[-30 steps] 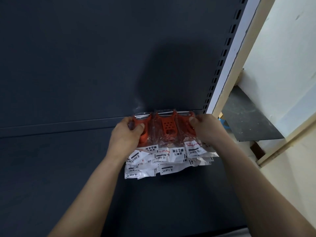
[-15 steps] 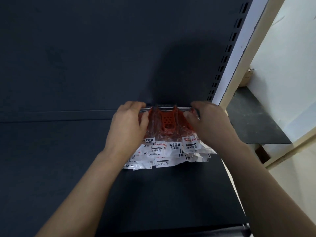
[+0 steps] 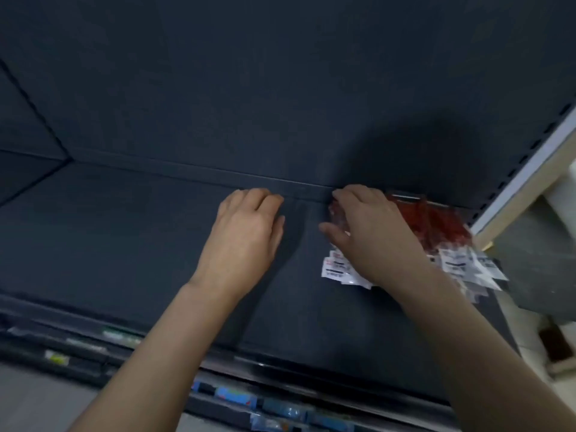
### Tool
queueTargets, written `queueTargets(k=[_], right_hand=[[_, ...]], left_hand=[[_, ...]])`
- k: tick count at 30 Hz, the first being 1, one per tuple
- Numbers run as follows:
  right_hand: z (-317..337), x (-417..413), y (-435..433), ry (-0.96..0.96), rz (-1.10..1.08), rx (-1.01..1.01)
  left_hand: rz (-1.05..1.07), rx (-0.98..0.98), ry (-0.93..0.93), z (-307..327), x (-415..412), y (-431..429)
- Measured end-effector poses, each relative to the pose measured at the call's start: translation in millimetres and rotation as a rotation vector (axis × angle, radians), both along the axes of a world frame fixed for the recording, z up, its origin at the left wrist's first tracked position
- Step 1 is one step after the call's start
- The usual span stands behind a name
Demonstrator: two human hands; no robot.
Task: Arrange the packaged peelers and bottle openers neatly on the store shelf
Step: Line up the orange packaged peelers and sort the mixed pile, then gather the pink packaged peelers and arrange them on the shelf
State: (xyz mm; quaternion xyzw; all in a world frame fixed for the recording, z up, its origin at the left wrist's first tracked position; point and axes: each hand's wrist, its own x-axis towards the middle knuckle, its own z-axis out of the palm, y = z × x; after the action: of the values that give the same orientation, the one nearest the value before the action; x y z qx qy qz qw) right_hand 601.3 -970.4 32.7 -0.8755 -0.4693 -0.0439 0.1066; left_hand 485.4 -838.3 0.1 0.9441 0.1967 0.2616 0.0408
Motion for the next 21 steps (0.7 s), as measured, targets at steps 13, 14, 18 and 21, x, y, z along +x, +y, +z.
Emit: queueTargets(k=[13, 14, 18, 21], right_hand=[[-1, -202, 164, 0.022, 0.318, -0.04], [-1, -217, 178, 0.017, 0.341, -0.042], [-6, -274, 226, 0.032, 0.45, -0.024], [-9, -310, 261, 0.043, 0.536, -0.012]], left_hand=[[0.267, -0.023, -0.11, -2, -233, 128], [0.288, -0.024, -0.115, -3, -251, 138], [0.411, -0.019, -0.111, -5, -322, 170], [0.506, -0.027, -0.093, -6, -367, 191]])
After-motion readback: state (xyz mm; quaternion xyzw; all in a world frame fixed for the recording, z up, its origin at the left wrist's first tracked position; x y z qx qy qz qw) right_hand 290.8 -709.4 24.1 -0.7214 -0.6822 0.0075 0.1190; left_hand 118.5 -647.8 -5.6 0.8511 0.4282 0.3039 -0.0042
